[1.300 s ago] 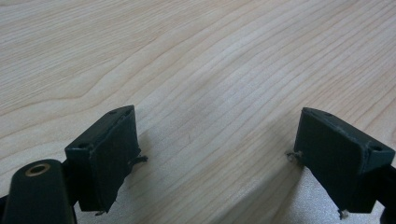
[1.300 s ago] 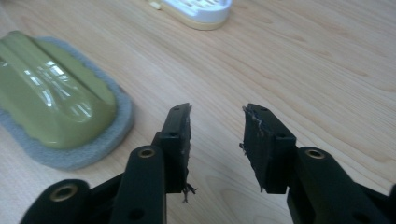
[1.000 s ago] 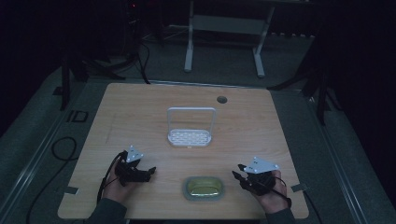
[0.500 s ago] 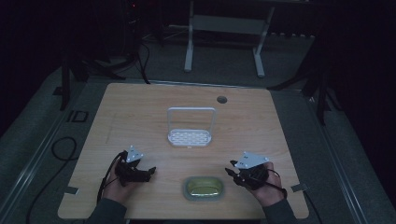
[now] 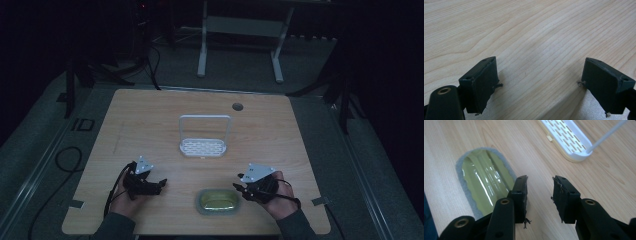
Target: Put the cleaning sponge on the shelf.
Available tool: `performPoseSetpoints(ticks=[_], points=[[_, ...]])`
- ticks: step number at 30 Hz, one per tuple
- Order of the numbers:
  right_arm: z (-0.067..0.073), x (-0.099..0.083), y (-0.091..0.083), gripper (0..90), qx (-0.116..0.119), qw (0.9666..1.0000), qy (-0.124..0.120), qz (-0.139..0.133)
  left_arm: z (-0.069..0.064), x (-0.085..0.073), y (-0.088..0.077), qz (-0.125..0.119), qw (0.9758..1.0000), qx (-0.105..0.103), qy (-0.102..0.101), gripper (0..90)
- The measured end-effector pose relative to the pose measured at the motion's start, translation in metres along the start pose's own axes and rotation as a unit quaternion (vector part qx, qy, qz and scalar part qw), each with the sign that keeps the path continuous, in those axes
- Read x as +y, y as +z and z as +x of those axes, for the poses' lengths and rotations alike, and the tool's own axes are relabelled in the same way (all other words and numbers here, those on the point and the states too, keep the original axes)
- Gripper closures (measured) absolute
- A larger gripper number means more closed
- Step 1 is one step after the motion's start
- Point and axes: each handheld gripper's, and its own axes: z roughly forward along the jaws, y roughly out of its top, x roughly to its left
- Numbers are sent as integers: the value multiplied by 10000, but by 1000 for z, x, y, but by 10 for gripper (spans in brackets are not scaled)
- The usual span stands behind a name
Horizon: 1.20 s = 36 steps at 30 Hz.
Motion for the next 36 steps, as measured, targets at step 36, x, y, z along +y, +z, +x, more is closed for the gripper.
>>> performPoseSetpoints(ticks=[36], points=[[12, 26, 18, 628, 679, 9940, -767, 388, 0, 0, 0, -1, 10000, -1, 0, 137]])
